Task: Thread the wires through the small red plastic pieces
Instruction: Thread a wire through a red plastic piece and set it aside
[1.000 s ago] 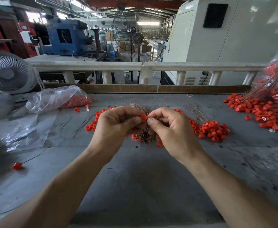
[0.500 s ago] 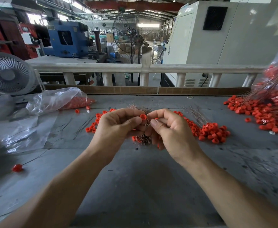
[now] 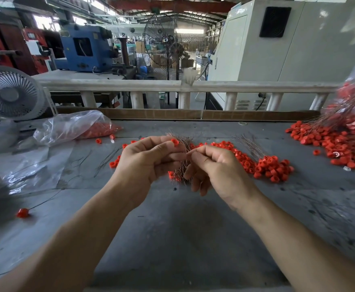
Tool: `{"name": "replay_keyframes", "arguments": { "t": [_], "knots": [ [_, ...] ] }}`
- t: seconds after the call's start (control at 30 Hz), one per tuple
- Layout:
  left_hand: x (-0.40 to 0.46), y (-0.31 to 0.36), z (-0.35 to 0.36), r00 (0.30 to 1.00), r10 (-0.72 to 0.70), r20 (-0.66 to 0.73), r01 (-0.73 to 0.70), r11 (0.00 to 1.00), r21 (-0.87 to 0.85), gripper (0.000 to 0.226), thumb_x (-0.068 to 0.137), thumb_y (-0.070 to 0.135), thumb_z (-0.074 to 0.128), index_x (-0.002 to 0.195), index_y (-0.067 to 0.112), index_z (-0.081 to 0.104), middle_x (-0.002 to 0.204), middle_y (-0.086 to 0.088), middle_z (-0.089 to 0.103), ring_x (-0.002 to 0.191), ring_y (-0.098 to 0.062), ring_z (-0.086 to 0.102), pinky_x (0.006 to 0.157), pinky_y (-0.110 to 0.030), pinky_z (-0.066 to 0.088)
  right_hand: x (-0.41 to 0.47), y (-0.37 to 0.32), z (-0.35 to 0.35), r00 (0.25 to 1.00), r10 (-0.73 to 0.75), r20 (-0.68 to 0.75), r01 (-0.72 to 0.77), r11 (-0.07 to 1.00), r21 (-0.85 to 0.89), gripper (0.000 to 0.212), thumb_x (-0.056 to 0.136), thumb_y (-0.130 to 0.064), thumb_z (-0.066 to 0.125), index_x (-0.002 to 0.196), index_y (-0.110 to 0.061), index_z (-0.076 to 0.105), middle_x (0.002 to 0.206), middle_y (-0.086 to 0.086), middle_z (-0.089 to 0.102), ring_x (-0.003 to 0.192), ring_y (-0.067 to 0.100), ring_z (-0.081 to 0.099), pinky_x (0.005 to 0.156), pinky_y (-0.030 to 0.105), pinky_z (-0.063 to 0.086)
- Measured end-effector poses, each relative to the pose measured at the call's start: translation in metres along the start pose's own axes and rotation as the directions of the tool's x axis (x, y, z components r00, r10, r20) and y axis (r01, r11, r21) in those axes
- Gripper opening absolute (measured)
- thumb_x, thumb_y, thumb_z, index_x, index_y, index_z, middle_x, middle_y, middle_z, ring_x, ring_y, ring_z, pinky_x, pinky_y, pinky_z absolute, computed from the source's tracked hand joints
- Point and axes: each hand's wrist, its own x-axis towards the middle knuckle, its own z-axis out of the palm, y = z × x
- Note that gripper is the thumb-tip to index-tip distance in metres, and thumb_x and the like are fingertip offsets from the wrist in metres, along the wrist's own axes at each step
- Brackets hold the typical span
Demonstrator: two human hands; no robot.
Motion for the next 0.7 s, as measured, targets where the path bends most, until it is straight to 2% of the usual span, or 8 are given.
{"name": "replay_keyframes", "arguments": {
  "t": [0.17, 0.3, 0.37, 0.47, 0.53, 0.6, 0.7],
  "knots": [
    [0.002, 0.007, -0.004, 0.998, 0.012, -0.059, -0.019, 0.993, -0.118, 0.028, 0.080, 0.011, 0.069, 0.105, -0.002, 0.067, 0.098, -0.020, 0.075, 0.083, -0.024, 0.075, 0.069, -0.028, 0.061, 0.002, 0.001, -0.006, 0.997, 0.078, 0.001, -0.078, 0.996, 0.048, 0.024, 0.108, -0.014, 0.045, 0.101, -0.008, 0.067, 0.076, 0.015, 0.073, 0.046, 0.027, 0.061, 0.039, 0.026, 0.042],
    [0.004, 0.010, -0.008, 0.995, 0.035, -0.095, -0.049, 0.987, -0.155, 0.030, 0.080, 0.012, 0.068, 0.107, -0.002, 0.066, 0.098, -0.018, 0.075, 0.084, -0.022, 0.075, 0.069, -0.027, 0.061, 0.002, 0.001, -0.010, 0.997, 0.069, -0.041, -0.068, 0.997, 0.019, 0.022, 0.107, -0.016, 0.048, 0.099, -0.008, 0.067, 0.073, 0.012, 0.073, 0.042, 0.022, 0.056, 0.037, 0.023, 0.038],
    [0.005, 0.011, -0.009, 0.994, 0.042, -0.103, -0.057, 0.987, -0.150, 0.031, 0.080, 0.012, 0.068, 0.108, -0.002, 0.066, 0.097, -0.017, 0.075, 0.084, -0.022, 0.075, 0.070, -0.027, 0.062, 0.003, 0.000, -0.014, 0.992, 0.009, -0.128, -0.023, 0.993, -0.112, 0.020, 0.105, -0.018, 0.054, 0.094, -0.012, 0.070, 0.073, 0.005, 0.074, 0.044, 0.017, 0.058, 0.038, 0.023, 0.039],
    [0.006, 0.010, -0.010, 0.993, 0.033, -0.117, -0.050, 0.989, -0.141, 0.026, 0.082, 0.009, 0.068, 0.106, -0.001, 0.066, 0.096, -0.018, 0.075, 0.082, -0.022, 0.075, 0.069, -0.027, 0.062, 0.007, 0.000, -0.032, 0.935, -0.156, -0.319, -0.009, 0.889, -0.459, 0.017, 0.098, -0.024, 0.063, 0.083, -0.025, 0.071, 0.072, -0.009, 0.074, 0.052, 0.004, 0.062, 0.050, 0.021, 0.046],
    [0.006, 0.010, -0.010, 0.992, 0.024, -0.127, -0.041, 0.991, -0.129, 0.016, 0.088, 0.005, 0.066, 0.103, 0.000, 0.067, 0.096, -0.018, 0.075, 0.081, -0.022, 0.075, 0.068, -0.027, 0.062, 0.011, 0.002, -0.048, 0.883, -0.206, -0.422, -0.071, 0.829, -0.554, 0.015, 0.095, -0.025, 0.066, 0.081, -0.027, 0.070, 0.071, -0.010, 0.072, 0.061, 0.002, 0.065, 0.058, 0.025, 0.048],
    [0.005, 0.009, -0.010, 0.991, 0.021, -0.134, -0.037, 0.992, -0.118, 0.010, 0.091, 0.003, 0.064, 0.101, 0.001, 0.068, 0.094, -0.018, 0.075, 0.080, -0.022, 0.075, 0.067, -0.027, 0.062, 0.014, 0.007, -0.061, 0.858, -0.210, -0.468, -0.158, 0.759, -0.631, 0.015, 0.092, -0.024, 0.069, 0.078, -0.026, 0.070, 0.070, -0.011, 0.070, 0.071, 0.009, 0.067, 0.065, 0.029, 0.051],
    [0.005, 0.008, -0.008, 0.992, 0.019, -0.129, -0.034, 0.993, -0.110, 0.013, 0.087, 0.004, 0.067, 0.099, 0.001, 0.068, 0.095, -0.020, 0.075, 0.079, -0.022, 0.075, 0.066, -0.028, 0.061, 0.015, 0.016, -0.068, 0.885, -0.144, -0.443, -0.238, 0.677, -0.696, 0.019, 0.088, -0.024, 0.073, 0.070, -0.029, 0.068, 0.067, -0.016, 0.067, 0.069, 0.010, 0.066, 0.064, 0.029, 0.051]
  ]
}}
